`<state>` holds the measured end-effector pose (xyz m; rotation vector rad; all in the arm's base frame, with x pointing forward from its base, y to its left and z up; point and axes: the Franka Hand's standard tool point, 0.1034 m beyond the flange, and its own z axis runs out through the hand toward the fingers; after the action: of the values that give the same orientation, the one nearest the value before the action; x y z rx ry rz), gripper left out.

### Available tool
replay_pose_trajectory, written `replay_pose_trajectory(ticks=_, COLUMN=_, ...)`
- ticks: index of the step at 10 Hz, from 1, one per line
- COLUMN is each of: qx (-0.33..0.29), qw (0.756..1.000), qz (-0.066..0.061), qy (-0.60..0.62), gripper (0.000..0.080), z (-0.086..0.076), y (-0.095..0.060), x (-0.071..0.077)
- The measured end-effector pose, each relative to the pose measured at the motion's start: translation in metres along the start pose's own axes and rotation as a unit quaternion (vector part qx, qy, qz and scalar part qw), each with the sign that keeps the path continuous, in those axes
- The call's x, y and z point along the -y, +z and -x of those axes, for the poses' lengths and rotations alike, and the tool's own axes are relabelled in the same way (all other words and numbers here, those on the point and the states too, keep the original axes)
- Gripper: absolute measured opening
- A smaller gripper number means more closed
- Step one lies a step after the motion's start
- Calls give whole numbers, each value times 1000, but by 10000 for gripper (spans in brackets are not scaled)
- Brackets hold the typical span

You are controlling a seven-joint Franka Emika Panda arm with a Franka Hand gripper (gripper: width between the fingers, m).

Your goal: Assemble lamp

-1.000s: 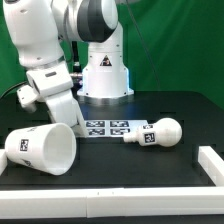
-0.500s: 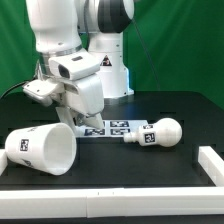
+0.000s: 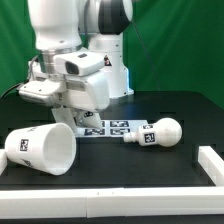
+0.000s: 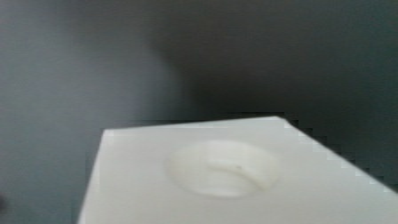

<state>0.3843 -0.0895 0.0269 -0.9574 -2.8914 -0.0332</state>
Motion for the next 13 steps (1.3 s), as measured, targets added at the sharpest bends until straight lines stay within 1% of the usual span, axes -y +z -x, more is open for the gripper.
replay_pose_trajectory(ticks=1, qx=-9, qw=1000, qz=-5, qy=6, gripper=312, z=-4, y=3, x=4)
replay_pose_trajectory(ticks=4, qx=-6, qw=1000, qz=-12, qy=15, gripper=312, z=-2, y=4, x=7)
replay_pose_trajectory(ticks=7, qx=-4, qw=1000, qz=-16, qy=23, gripper=313, z=-1, y=4, x=9)
replay_pose_trajectory(ticks=12, qx=-5, qw=999, qz=-19, qy=34, gripper=313, z=-1, y=7, x=12)
replay_pose_trajectory(ticks=13, qx=-5, qw=999, qz=-19, qy=38, gripper=429, z=-1, y=8, x=12)
